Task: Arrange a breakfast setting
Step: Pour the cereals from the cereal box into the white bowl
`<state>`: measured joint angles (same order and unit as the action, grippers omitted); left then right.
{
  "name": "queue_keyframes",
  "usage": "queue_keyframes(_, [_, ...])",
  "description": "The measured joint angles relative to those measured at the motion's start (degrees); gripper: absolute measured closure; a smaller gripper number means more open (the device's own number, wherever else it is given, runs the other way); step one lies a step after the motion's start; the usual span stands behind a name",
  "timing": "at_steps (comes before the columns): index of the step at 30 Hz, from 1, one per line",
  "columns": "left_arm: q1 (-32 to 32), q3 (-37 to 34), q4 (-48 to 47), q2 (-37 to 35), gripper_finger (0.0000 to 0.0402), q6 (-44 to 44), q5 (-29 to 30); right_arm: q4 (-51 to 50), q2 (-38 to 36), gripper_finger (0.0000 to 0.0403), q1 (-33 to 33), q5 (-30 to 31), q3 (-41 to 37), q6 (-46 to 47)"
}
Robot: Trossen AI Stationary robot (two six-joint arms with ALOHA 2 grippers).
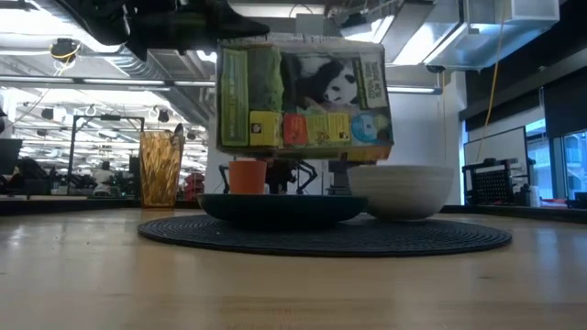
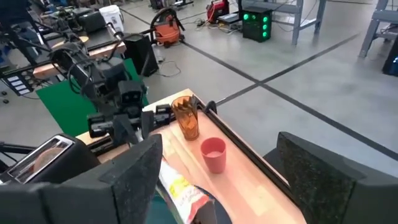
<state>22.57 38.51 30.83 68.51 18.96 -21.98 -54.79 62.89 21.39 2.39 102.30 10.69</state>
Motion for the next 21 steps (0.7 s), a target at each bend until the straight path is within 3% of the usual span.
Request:
queue_keyframes(5, [0.9, 0.1, -0.2, 0.0, 0.0331, 0.0, -1.9, -6.3, 0.5, 0.0097, 0.0, 2.4, -0.8, 0.2])
queue_keyframes(8, [1.5, 0.1, -0.1, 0.0, 0.0331, 0.0, -2.8, -5.6, -1.3, 0.0097, 0.0, 2.8, -7.6, 2.6])
queue_keyframes(17, [2.3, 0.1, 5.5, 0.0, 0.0348, 2.2, -4.9, 25.6, -16.4, 0.0097, 0.0, -8.8, -46.4, 11.7])
queue_keyframes(21, [3.5, 0.2, 6.7, 0.0, 0.0358, 4.8, -6.6, 38.2, -20.1, 0.0097, 0.0, -12.0, -58.3, 16.3])
